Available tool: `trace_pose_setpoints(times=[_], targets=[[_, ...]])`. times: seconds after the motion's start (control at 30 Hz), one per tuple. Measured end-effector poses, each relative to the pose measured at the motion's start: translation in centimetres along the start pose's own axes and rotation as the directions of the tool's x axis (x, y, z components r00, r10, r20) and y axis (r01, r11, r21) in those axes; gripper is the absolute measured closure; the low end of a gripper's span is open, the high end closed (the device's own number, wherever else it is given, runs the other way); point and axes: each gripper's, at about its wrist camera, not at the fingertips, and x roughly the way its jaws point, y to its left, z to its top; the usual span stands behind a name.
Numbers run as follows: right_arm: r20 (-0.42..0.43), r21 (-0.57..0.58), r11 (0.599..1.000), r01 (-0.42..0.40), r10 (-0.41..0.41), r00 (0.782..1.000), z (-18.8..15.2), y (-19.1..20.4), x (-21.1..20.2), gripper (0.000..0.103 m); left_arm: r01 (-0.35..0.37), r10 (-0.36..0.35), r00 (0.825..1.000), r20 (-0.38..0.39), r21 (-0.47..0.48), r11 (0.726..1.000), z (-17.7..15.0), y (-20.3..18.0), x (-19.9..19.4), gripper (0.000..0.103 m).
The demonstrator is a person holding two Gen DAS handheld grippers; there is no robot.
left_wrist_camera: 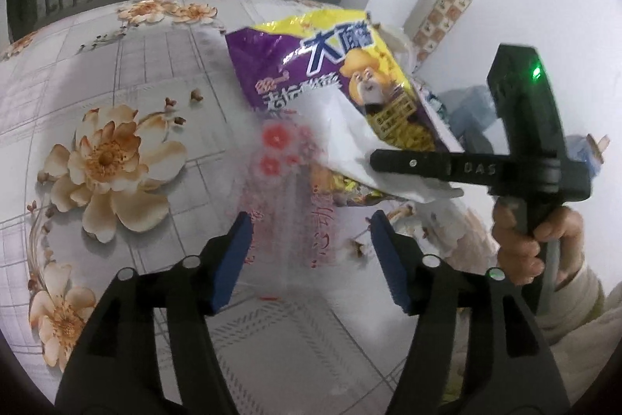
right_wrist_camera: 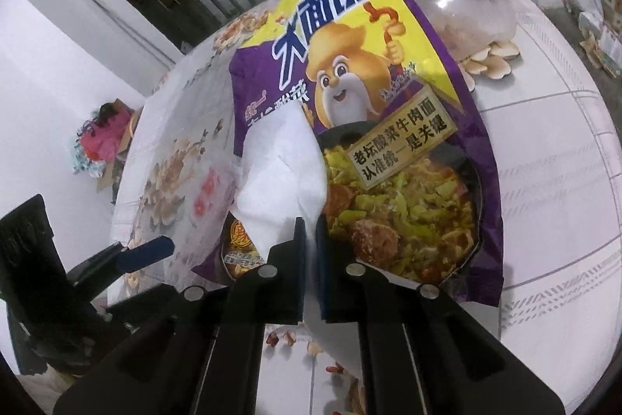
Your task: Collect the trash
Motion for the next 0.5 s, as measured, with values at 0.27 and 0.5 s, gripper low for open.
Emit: trace_pose_setpoints(times=[0.27, 0.5], targets=[[-0.007, 0.02, 0.999, -0.031, 0.031, 0.999, -0.3, -0.6, 0.8, 0.097, -0.125, 0.127, 0.992, -0.017, 0.098, 0.987, -0.6, -0.6, 1.9, 0.041], [-0.007, 0.032, 0.998, -0.046, 0.046, 0.999, -0.6, -1.4, 0.5, 0.097, -0.184, 0.188, 0.982, -0.014, 0.151, 0.971, -1.0, -0.9, 2.3, 0.041]])
